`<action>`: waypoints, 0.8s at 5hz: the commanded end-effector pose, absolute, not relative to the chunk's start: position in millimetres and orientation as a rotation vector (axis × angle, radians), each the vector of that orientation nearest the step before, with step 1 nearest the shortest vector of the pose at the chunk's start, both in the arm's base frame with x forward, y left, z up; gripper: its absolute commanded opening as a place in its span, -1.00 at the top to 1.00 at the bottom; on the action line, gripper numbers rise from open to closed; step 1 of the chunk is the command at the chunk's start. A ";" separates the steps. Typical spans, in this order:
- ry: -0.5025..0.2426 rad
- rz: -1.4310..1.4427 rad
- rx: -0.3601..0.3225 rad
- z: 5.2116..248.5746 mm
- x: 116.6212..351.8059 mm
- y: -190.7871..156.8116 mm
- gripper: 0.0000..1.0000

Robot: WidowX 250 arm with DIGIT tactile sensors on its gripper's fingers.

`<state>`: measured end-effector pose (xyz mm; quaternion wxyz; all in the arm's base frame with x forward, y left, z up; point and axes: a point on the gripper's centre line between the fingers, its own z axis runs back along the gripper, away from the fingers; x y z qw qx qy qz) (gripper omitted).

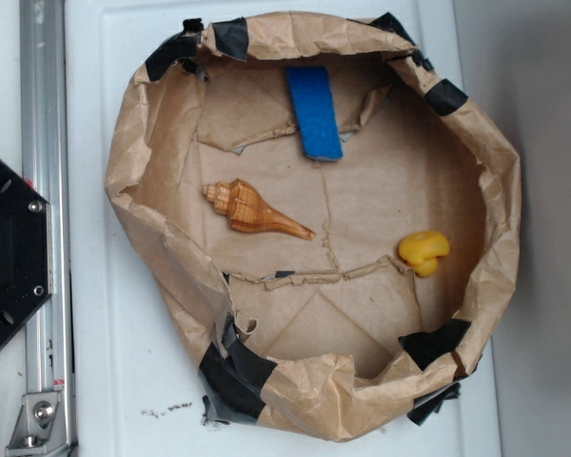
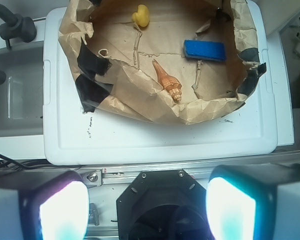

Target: Grab the blue sponge.

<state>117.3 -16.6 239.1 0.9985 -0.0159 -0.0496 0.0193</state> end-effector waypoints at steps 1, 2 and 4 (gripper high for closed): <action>-0.099 0.039 -0.032 239.1 117.3 -16.6 -1.00; -0.134 -0.077 -0.064 210.7 167.3 0.2 -1.00; -0.124 -0.527 0.049 168.8 246.9 12.9 -1.00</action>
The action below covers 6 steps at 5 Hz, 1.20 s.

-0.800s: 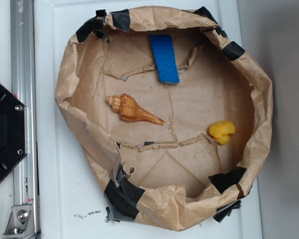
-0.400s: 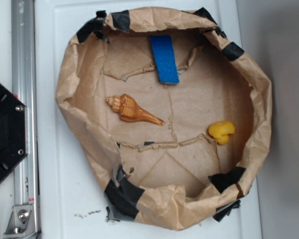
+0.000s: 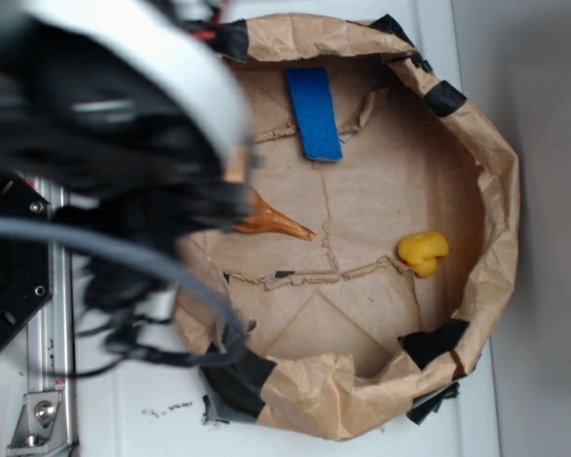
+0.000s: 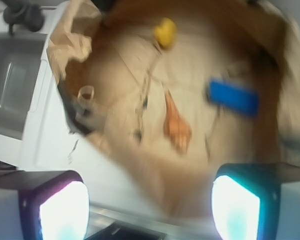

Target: Grab the blue sponge.

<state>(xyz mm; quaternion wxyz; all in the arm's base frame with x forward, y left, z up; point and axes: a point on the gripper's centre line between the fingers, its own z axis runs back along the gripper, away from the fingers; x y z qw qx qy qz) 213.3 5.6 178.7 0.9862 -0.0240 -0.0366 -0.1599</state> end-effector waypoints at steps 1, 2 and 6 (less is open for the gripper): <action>-0.034 -0.735 0.104 141.0 253.6 19.8 -1.00; 0.024 -0.817 0.116 107.9 258.0 35.9 -1.00; 0.130 -0.869 0.234 16.8 261.3 107.4 -1.00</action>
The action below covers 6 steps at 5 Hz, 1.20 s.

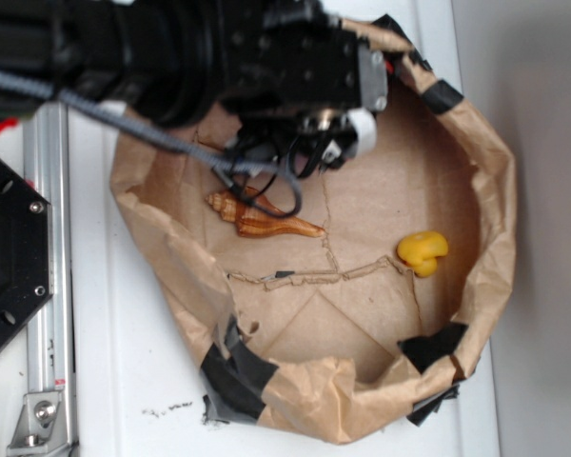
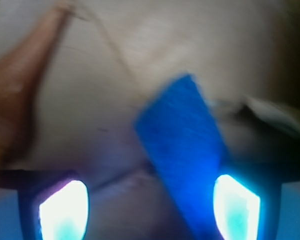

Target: Grab the blue sponge.

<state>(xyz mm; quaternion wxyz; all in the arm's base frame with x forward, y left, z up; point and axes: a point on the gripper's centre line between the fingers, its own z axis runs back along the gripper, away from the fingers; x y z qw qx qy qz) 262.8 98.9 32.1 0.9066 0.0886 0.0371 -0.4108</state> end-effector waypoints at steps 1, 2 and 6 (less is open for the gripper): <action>0.144 -0.797 0.229 4.4 254.6 111.0 1.00; 0.127 -0.795 0.235 9.7 252.5 102.8 1.00; -0.113 -0.745 0.257 108.7 267.3 58.0 -0.71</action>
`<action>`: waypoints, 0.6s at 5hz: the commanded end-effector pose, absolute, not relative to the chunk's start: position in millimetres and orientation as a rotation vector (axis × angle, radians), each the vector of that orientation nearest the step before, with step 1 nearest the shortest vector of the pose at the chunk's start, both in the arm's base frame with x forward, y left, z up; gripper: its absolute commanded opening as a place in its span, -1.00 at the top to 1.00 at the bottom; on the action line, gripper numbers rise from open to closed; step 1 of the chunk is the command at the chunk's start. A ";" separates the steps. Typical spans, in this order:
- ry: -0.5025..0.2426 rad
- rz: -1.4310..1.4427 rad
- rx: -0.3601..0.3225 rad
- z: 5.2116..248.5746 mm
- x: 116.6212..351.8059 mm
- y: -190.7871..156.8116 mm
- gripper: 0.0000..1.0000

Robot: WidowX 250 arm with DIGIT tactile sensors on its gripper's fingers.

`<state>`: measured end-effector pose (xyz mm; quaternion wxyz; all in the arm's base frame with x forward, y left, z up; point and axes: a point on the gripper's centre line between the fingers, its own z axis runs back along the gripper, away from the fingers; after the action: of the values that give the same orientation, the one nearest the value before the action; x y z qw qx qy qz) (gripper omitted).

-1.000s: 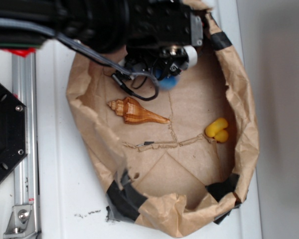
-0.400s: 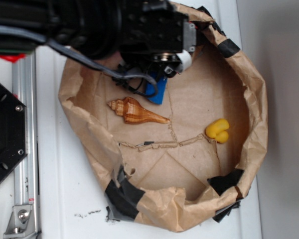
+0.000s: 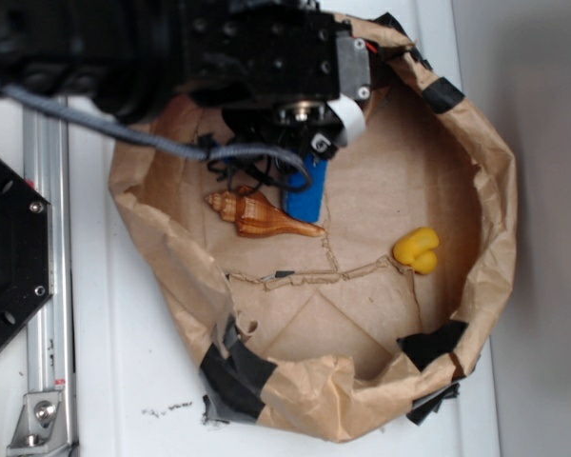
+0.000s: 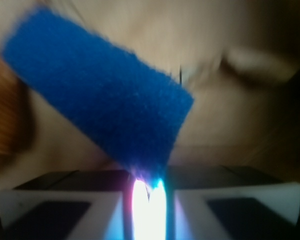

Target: Grab the blue sponge.

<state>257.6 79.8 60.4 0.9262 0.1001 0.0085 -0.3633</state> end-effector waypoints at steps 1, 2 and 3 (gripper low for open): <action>-0.085 -0.802 0.239 106.2 270.6 61.8 -1.00; -0.058 -0.964 0.154 88.5 273.7 63.8 -1.00; -0.036 -1.031 0.097 69.9 277.3 59.8 -1.00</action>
<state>273.4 63.1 55.4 0.8804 0.0258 0.0069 -0.4736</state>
